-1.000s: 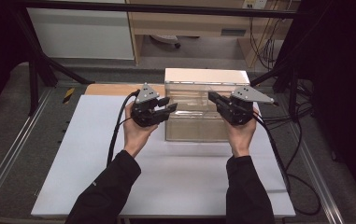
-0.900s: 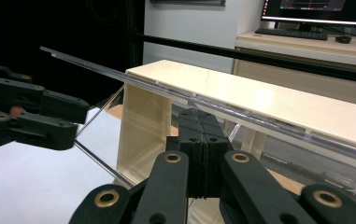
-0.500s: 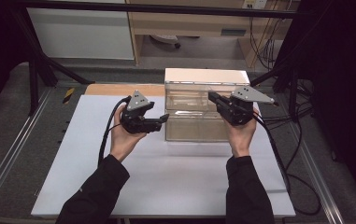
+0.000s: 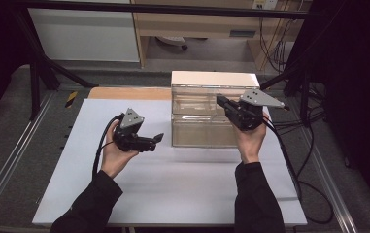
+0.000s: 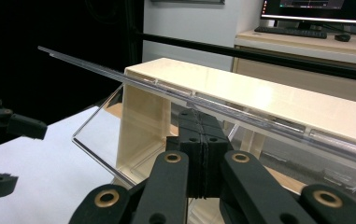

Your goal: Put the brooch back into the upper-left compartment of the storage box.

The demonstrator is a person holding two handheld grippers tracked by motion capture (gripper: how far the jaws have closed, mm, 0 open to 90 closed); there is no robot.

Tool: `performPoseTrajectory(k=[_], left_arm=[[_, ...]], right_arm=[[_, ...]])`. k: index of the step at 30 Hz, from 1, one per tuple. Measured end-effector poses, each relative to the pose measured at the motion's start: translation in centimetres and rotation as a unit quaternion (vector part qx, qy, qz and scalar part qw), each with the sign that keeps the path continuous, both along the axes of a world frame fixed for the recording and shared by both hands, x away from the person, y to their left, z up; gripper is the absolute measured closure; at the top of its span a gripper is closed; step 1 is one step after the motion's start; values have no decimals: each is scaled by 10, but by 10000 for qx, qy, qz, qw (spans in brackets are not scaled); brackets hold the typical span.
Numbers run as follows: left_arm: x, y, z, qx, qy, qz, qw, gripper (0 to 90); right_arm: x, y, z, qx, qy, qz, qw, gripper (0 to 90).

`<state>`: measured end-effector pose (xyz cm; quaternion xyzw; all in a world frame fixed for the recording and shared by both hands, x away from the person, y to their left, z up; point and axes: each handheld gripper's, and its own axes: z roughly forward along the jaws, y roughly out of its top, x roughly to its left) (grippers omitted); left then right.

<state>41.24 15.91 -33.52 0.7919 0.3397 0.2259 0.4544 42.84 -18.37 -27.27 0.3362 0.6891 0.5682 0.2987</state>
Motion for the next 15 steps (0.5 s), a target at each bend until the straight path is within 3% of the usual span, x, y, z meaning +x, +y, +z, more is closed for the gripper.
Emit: performPoseTrajectory(k=[15], left_arm=[[-20,37,-43,201,278,253,9991,65]], right_arm=[[1,1,0,40,41,-17,10000,900]])
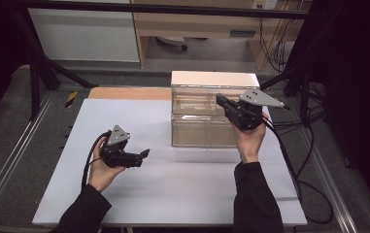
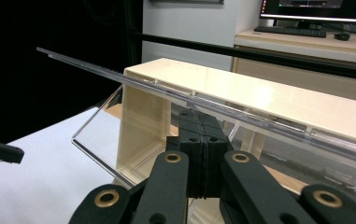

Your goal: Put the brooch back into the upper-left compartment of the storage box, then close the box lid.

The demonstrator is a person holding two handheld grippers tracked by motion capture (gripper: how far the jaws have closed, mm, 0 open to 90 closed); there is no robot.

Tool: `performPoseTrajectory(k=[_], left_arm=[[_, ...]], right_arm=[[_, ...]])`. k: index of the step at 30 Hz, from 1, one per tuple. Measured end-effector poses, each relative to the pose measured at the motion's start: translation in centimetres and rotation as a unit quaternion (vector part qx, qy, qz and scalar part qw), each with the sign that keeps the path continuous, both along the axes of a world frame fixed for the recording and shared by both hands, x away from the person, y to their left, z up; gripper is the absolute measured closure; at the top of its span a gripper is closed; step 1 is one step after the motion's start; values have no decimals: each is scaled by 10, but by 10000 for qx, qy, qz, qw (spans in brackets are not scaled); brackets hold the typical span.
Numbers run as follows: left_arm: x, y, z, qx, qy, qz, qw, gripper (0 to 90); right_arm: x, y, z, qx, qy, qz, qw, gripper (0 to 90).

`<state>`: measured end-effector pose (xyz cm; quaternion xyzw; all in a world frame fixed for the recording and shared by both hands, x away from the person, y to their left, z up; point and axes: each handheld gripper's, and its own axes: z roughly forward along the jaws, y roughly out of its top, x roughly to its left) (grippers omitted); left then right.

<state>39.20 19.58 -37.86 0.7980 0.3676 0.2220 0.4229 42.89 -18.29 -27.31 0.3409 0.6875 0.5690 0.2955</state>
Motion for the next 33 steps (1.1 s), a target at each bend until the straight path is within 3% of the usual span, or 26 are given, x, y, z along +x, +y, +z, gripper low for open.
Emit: performPoseTrajectory(k=[20,33], left_arm=[[-29,39,-35,44,204,126,9997,65],[-39,58,-42,241,386,251,9986,58]], right_arm=[[-2,0,0,-47,-20,0,10000,900],[-4,1,-1,-83,18,9,10000,900]])
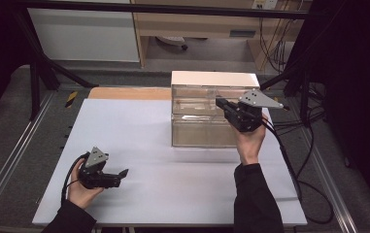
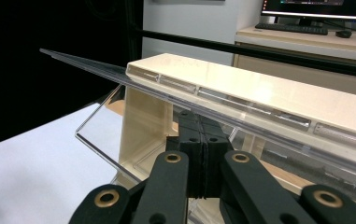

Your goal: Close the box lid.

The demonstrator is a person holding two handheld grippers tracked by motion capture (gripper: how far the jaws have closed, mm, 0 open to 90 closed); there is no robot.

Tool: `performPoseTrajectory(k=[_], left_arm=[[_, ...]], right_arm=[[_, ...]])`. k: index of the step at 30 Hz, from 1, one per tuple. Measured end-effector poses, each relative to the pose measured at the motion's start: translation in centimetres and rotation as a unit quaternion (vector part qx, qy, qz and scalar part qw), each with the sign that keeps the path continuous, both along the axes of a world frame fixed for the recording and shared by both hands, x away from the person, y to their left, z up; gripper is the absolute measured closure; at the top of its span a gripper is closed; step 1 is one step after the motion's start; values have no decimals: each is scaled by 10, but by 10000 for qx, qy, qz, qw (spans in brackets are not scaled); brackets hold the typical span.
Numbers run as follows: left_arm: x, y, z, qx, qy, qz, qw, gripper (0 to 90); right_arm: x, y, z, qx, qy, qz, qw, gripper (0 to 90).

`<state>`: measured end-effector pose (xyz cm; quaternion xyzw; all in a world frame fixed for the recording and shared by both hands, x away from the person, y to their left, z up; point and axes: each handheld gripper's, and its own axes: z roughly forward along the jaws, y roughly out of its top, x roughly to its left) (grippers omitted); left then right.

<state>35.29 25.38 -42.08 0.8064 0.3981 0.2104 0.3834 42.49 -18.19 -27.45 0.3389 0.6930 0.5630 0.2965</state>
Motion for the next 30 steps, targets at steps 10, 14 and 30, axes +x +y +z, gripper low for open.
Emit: performPoseTrajectory(k=[10,14,30], left_arm=[[-2,7,-7,35,85,4,10000,56],[-1,7,-10,87,162,-2,9998,55],[-1,6,-14,125,196,-11,9997,54]], right_arm=[[-3,-4,-4,8,117,-2,9999,900],[-4,-4,-5,24,154,9,9999,900],[-8,-3,-18,-92,289,41,9995,900]])
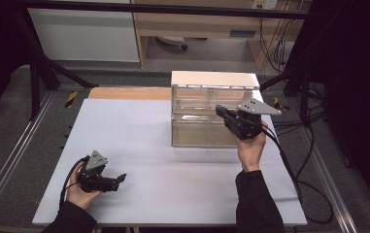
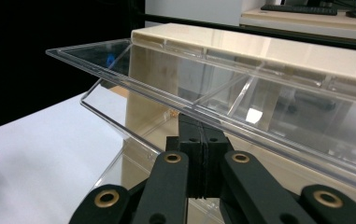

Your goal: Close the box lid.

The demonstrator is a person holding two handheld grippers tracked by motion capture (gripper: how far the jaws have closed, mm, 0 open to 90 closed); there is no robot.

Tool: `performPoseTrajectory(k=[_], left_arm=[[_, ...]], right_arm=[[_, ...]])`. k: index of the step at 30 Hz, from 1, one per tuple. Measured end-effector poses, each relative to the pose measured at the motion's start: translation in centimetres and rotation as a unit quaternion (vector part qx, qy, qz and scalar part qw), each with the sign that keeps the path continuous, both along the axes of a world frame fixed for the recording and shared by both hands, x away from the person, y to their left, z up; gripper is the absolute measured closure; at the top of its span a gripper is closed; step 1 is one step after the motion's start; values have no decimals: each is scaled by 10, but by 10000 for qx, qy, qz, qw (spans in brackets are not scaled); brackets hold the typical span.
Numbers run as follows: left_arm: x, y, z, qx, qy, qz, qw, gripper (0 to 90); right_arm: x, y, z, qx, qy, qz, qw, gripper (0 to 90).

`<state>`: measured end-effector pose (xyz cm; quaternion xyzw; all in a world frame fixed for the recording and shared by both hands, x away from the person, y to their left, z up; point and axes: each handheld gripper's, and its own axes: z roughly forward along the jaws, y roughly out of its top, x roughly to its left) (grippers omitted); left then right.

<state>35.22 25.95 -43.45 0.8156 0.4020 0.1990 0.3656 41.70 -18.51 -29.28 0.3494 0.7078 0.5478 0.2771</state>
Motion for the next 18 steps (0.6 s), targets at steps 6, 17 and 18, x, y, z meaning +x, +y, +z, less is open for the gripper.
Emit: performPoseTrajectory(k=[6,17,18], left_arm=[[0,0,-1,10,2,-9,10000,54],[0,1,-1,27,11,-17,10000,54],[0,1,-1,26,10,-18,10000,54]], right_arm=[[-1,-1,-5,-4,46,-6,10000,900],[-3,-3,-15,-14,138,-18,9999,900],[-3,-4,-16,-14,148,-22,9999,900]])
